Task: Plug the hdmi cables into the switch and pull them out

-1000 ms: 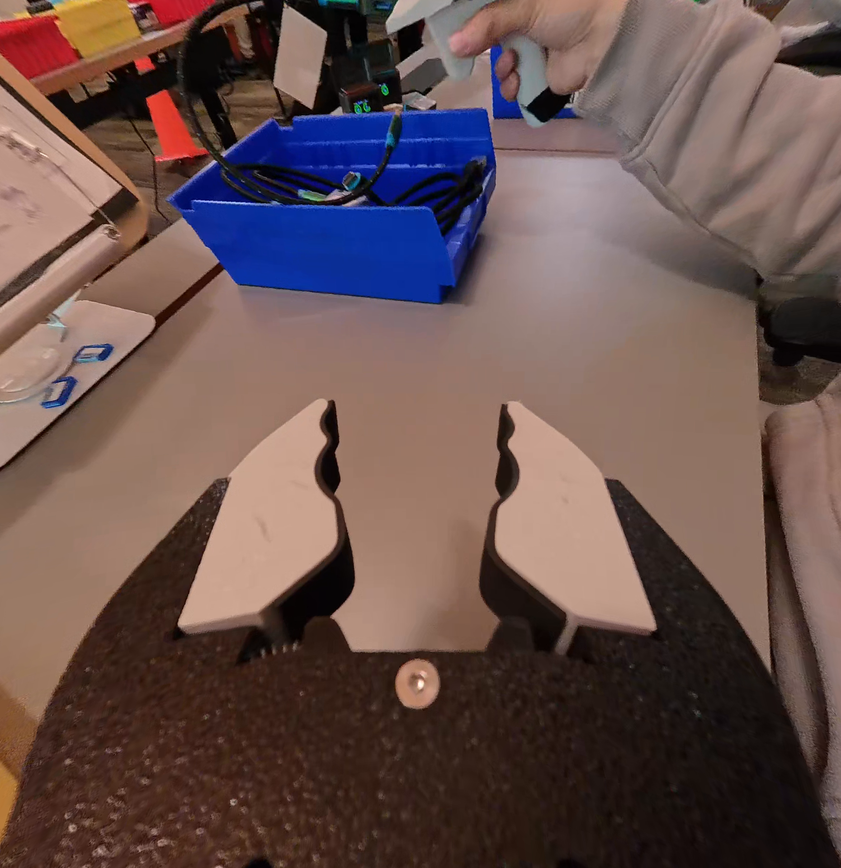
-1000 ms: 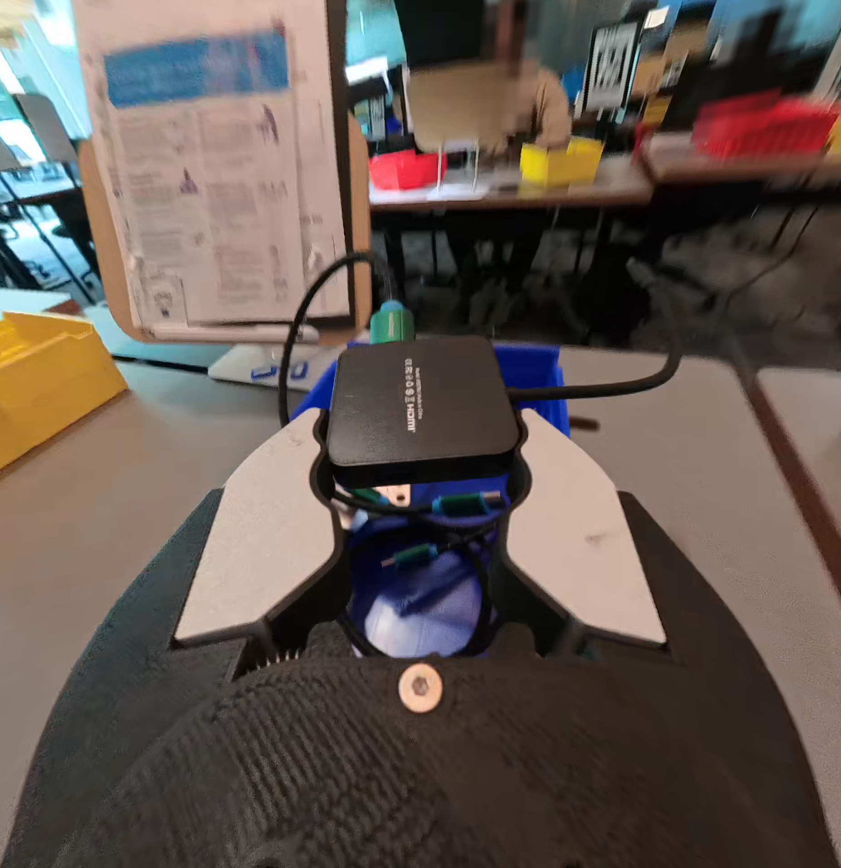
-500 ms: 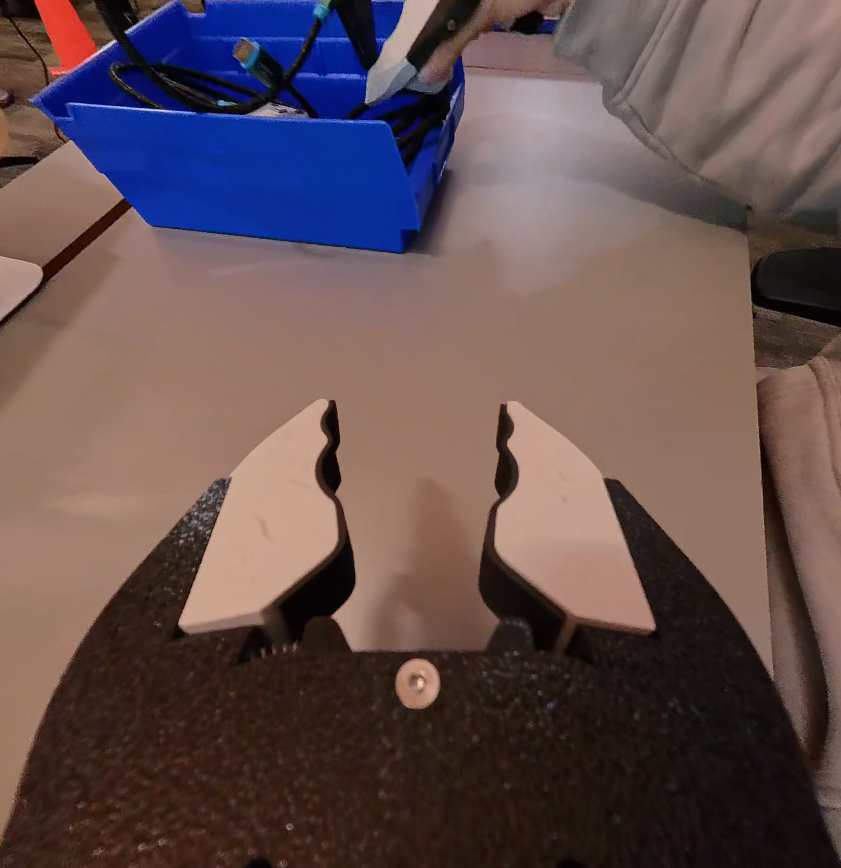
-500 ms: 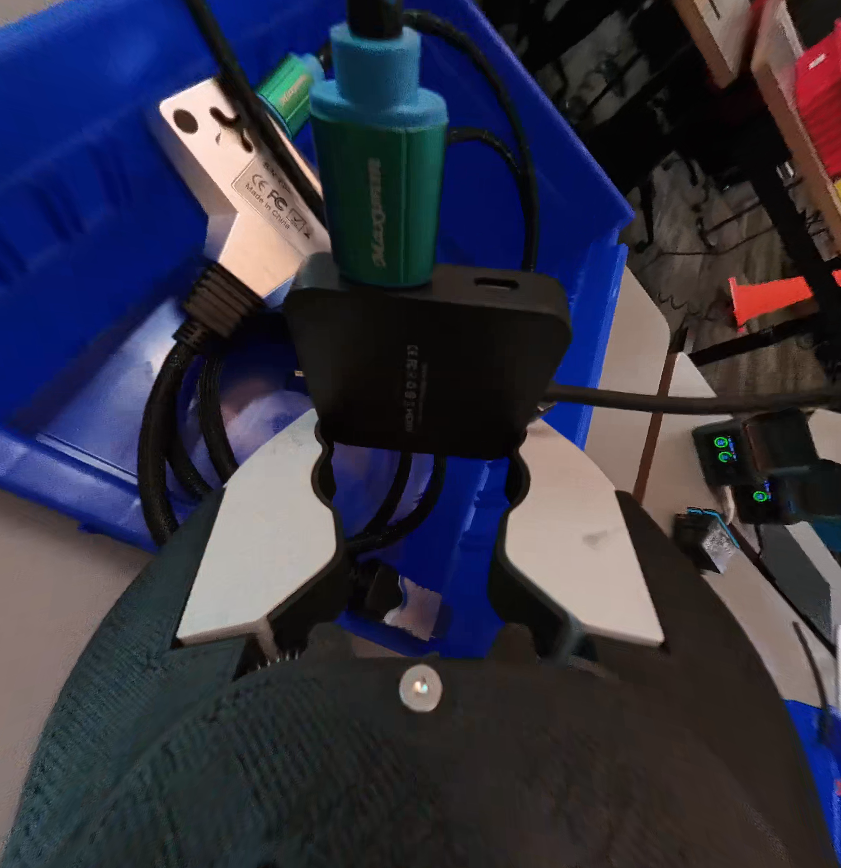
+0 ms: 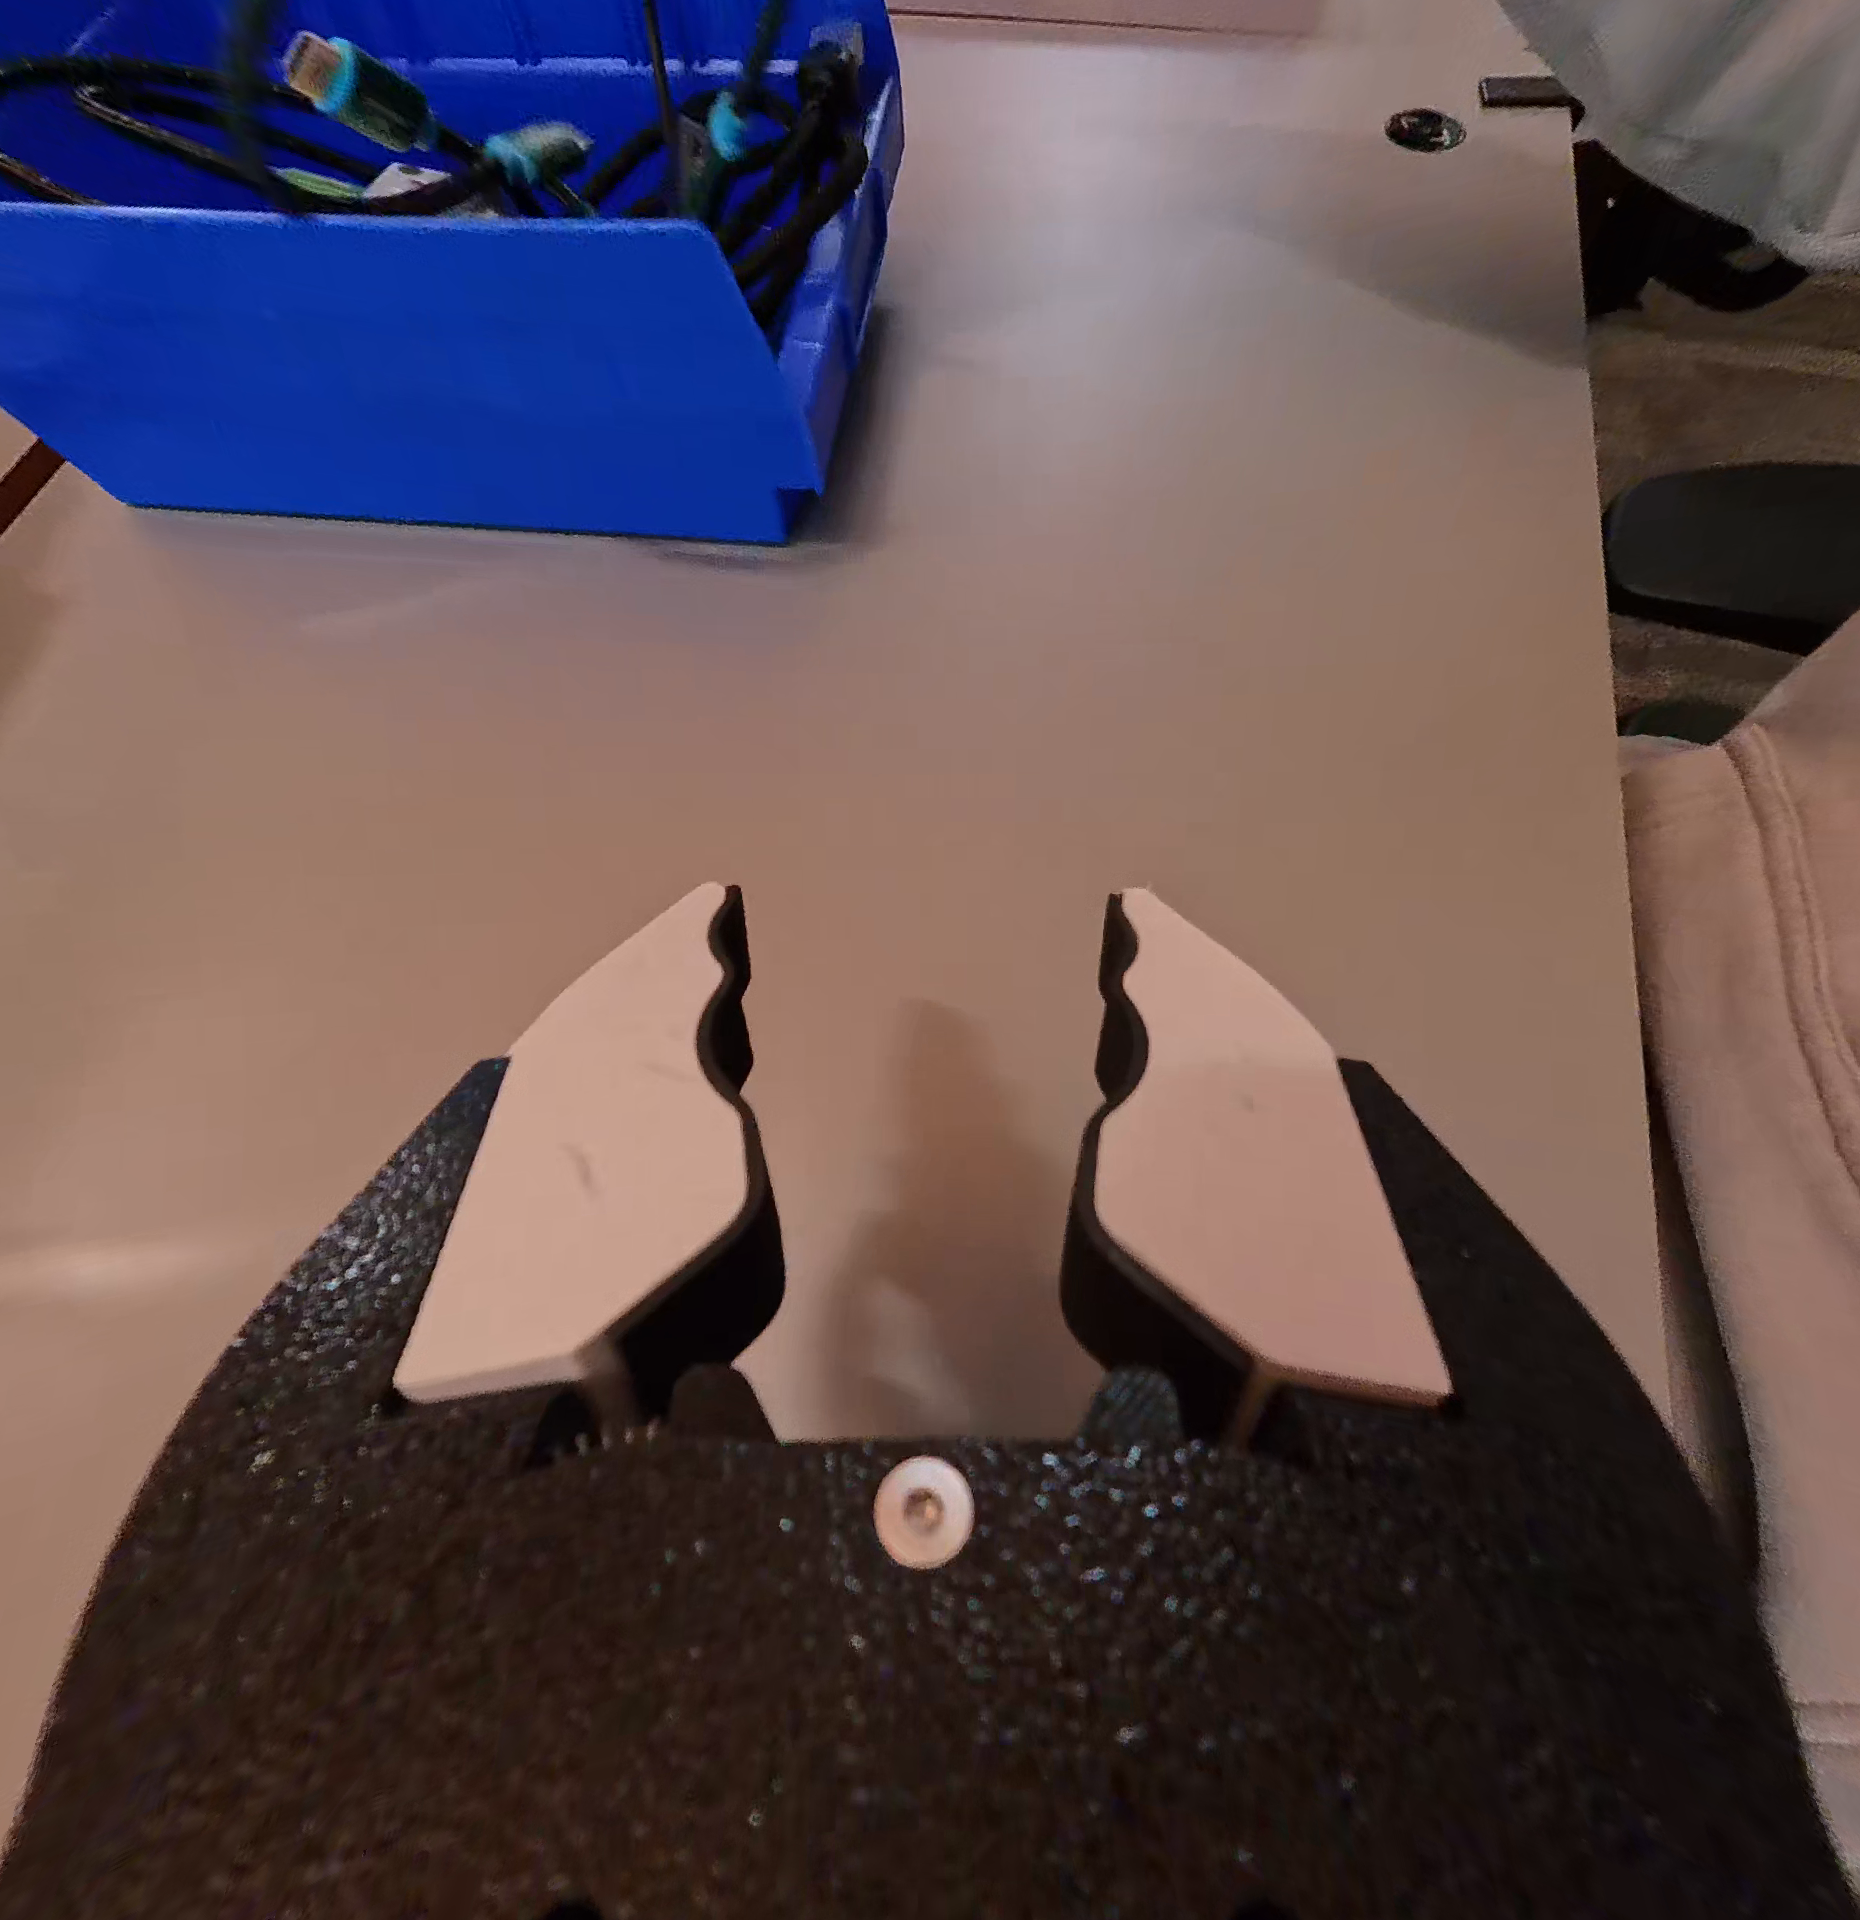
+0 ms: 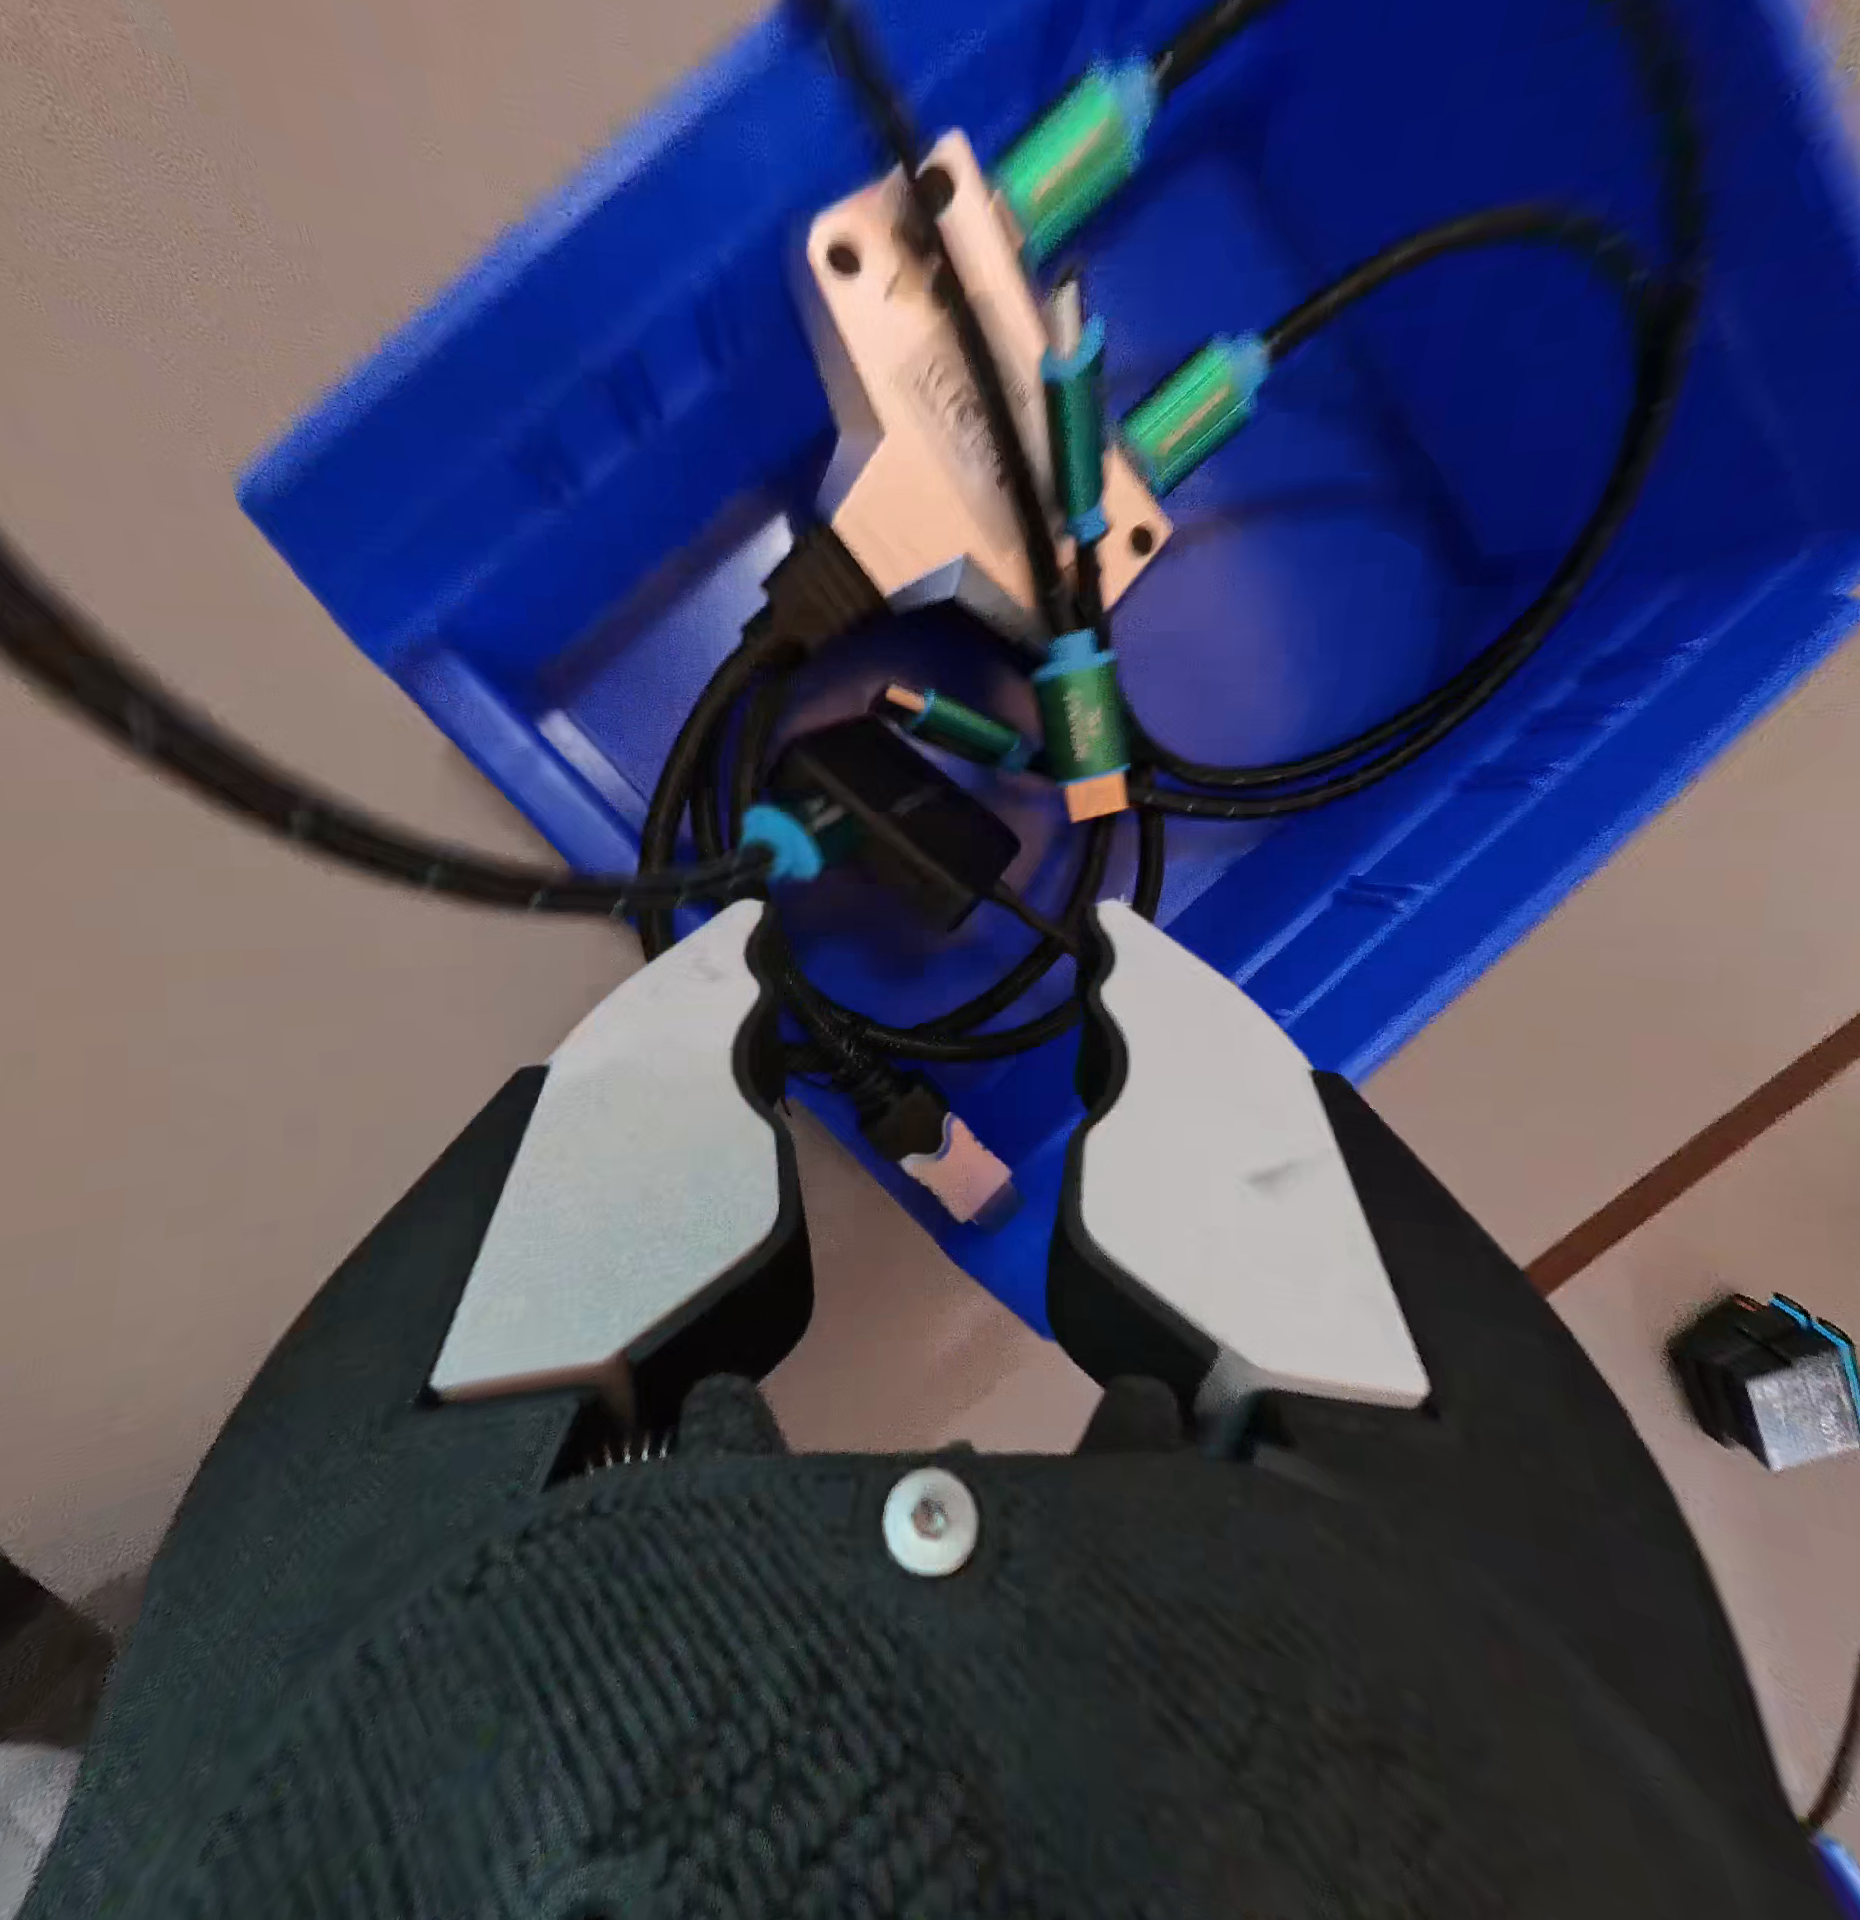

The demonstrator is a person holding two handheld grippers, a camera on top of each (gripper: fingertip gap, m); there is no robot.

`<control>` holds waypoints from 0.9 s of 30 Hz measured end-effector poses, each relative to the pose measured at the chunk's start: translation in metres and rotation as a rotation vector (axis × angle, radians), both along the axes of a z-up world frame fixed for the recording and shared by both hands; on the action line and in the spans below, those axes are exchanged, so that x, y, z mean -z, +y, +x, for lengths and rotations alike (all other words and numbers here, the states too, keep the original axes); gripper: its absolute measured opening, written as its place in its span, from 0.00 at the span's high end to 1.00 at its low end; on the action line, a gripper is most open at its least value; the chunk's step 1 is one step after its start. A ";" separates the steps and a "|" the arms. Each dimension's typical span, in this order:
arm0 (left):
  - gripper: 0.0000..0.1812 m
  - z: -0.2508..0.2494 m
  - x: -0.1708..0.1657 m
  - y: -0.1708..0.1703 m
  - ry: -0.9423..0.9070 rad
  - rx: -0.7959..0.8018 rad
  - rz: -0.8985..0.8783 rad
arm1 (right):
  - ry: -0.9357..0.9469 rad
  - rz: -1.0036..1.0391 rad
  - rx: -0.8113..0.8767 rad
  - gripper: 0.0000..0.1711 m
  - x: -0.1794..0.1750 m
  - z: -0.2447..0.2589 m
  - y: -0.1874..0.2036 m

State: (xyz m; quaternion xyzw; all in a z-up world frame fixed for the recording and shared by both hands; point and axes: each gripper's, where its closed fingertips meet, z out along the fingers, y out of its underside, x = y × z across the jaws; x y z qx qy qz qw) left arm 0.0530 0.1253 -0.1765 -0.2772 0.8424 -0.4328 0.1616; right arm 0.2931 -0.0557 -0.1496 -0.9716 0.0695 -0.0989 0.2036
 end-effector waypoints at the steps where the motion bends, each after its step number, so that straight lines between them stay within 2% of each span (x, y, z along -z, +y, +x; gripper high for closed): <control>1: 0.64 0.003 -0.001 -0.001 -0.001 -0.008 -0.007 | -0.029 0.047 0.030 0.70 -0.010 0.002 0.000; 6: 0.64 0.035 -0.013 -0.020 -0.010 -0.142 -0.152 | -0.127 0.212 0.087 0.71 -0.028 -0.016 -0.011; 12: 0.63 0.093 0.012 -0.064 0.030 -0.341 -0.183 | -0.254 0.580 0.243 0.71 -0.044 -0.055 -0.027; 16: 0.58 0.132 0.013 -0.097 0.011 -0.466 -0.206 | -0.256 0.742 0.393 0.69 -0.036 -0.066 -0.045; 18: 0.58 0.152 0.007 -0.106 -0.018 -0.530 -0.219 | -0.253 0.766 0.432 0.67 -0.032 -0.068 -0.054; 20: 0.59 0.174 0.006 -0.107 -0.062 -0.609 -0.173 | -0.278 0.789 0.473 0.63 -0.040 -0.065 -0.062; 22: 0.68 0.195 0.004 -0.095 -0.147 -0.726 -0.117 | -0.322 0.854 0.485 0.61 -0.054 -0.064 -0.065; 24: 0.66 0.210 0.003 -0.088 -0.208 -0.772 -0.072 | -0.353 0.902 0.466 0.61 -0.063 -0.064 -0.063; 27: 0.76 0.224 0.003 -0.074 -0.220 -0.828 -0.035 | -0.333 0.893 0.430 0.57 -0.061 -0.068 -0.058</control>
